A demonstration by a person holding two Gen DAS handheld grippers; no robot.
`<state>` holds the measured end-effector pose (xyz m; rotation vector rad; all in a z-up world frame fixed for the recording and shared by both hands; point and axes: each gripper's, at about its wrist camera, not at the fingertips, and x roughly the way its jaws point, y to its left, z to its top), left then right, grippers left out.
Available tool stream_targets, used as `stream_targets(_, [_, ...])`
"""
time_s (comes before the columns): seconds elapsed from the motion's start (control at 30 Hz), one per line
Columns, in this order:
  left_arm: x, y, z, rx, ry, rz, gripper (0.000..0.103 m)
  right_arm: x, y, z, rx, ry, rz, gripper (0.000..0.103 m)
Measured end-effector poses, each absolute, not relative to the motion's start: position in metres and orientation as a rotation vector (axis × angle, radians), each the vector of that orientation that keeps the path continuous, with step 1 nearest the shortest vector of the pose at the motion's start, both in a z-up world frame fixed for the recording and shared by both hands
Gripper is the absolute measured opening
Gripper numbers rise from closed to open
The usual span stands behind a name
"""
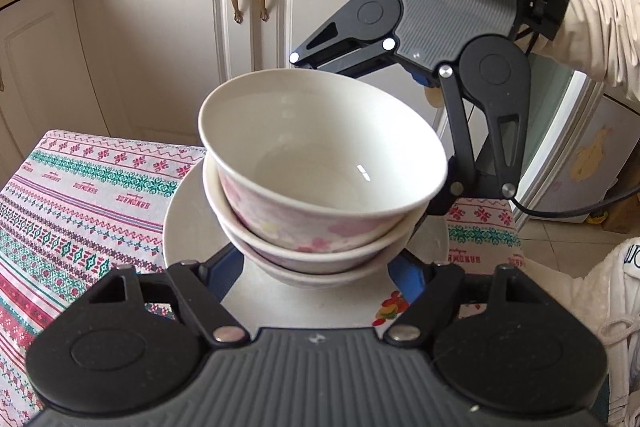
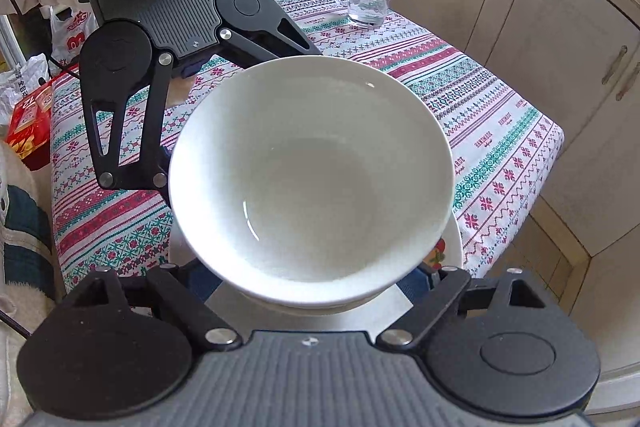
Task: Organize plates and bowls
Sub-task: 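Lift the bowl stack with both grippers and lower it onto the plate stack, then open both grippers and pull them back from the bowls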
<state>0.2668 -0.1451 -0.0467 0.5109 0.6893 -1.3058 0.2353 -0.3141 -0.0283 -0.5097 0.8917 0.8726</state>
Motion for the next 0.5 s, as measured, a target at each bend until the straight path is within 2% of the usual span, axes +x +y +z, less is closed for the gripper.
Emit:
stream_targets(0.27, [0.26, -0.143, -0.047, 0.528, 0.646, -1.283, 0.078, 0.237, -0.316, -0.032, -0.484, 0.904, 0.851, 0.093])
stream_targets(0.33, [0.255, -0.141, -0.046, 0.533, 0.62, -1.26, 0.083, 0.235, -0.315, -0.033, -0.489, 0.894, 0.84, 0.095])
stream_targets(0.4, [0.25, -0.137, -0.042, 0.512, 0.598, -1.236, 0.093, 0.23, -0.312, -0.031, -0.494, 0.885, 0.82, 0.101])
stream_targets(0.5, [0.235, -0.126, -0.035, 0.5, 0.535, -1.151, 0.099, 0.217, -0.311, -0.027, -0.509, 0.87, 0.773, 0.103])
